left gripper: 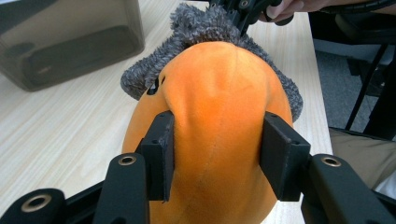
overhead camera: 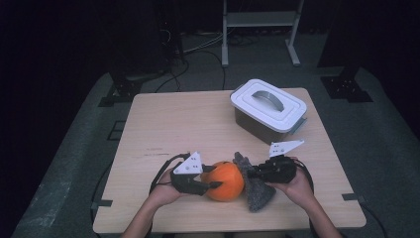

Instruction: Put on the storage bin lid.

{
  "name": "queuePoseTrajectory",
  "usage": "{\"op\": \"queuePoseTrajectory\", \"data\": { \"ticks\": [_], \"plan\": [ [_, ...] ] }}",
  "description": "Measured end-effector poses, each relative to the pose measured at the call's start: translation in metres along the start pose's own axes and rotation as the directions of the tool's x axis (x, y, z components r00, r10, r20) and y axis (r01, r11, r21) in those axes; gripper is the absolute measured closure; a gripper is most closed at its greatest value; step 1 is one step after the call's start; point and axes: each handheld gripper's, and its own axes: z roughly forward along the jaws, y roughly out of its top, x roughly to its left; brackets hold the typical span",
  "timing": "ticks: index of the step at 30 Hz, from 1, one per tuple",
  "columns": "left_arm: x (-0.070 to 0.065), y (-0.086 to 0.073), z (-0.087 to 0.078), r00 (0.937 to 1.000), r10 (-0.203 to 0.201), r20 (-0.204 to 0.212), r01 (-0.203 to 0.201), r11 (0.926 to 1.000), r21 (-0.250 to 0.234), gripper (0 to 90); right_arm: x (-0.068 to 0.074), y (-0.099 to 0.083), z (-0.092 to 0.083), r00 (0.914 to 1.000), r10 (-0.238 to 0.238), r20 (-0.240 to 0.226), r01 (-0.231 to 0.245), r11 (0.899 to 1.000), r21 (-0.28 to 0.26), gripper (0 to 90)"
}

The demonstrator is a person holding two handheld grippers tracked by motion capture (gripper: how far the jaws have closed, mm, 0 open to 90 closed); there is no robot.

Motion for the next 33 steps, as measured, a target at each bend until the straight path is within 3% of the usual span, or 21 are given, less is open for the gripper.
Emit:
{"op": "queuePoseTrajectory", "data": {
  "ticks": [5, 8, 11, 15, 18, 21, 24, 29, 31, 33],
  "plan": [
    [-0.001, 0.001, 0.001, 1.0000, 0.003, 0.001, -0.003, 1.0000, 0.000, 50.7, 0.015, 0.012, -0.011, 0.9987, -0.050, -0.006, 0.049, 0.995, -0.085, 79.2],
    [0.000, 0.001, 0.000, 1.0000, -0.002, -0.004, 0.002, 1.0000, -0.003, 50.5, 0.025, 0.018, -0.008, 0.9957, -0.093, -0.005, 0.092, 0.993, -0.077, 79.1],
    [0.002, -0.001, -0.001, 0.9996, -0.029, -0.005, 0.029, 0.9994, -0.022, 49.7, 0.018, 0.012, -0.004, 0.9980, -0.062, -0.013, 0.061, 0.996, -0.066, 79.0],
    [0.003, 0.000, -0.002, 0.9995, -0.028, -0.011, 0.028, 0.9993, -0.024, 49.7, 0.006, 0.004, -0.004, 0.9991, -0.027, 0.032, 0.027, 1.000, -0.010, 79.0],
    [0.002, 0.002, -0.002, 0.9996, -0.027, -0.012, 0.027, 0.9994, -0.024, 49.7, 0.012, 0.009, -0.008, 0.9983, -0.049, 0.031, 0.050, 0.998, -0.044, 79.0],
    [0.001, 0.005, -0.002, 0.9998, -0.017, -0.009, 0.017, 0.9994, -0.031, 49.6, 0.024, 0.019, -0.012, 0.9967, -0.081, 0.001, 0.080, 0.991, -0.104, 79.0],
    [0.000, 0.006, -0.003, 0.9998, -0.017, -0.014, 0.016, 0.9994, -0.032, 49.6, 0.025, 0.019, -0.009, 0.9957, -0.092, 0.008, 0.093, 0.992, -0.085, 79.0],
    [0.001, 0.005, -0.002, 0.9993, -0.037, -0.001, 0.037, 0.9982, -0.047, 49.3, 0.014, 0.011, -0.004, 0.9986, -0.052, 0.011, 0.053, 0.998, -0.045, 79.2],
    [0.001, 0.006, 0.000, 0.9994, -0.033, 0.003, 0.034, 0.9983, -0.048, 48.6, 0.018, 0.014, -0.008, 0.9975, -0.067, 0.025, 0.068, 0.996, -0.059, 79.3],
    [0.000, 0.005, 0.002, 0.9993, -0.037, 0.008, 0.037, 0.9981, -0.049, 47.1, 0.023, 0.018, -0.011, 0.9964, -0.084, 0.008, 0.085, 0.993, -0.086, 79.2]
  ]
}}
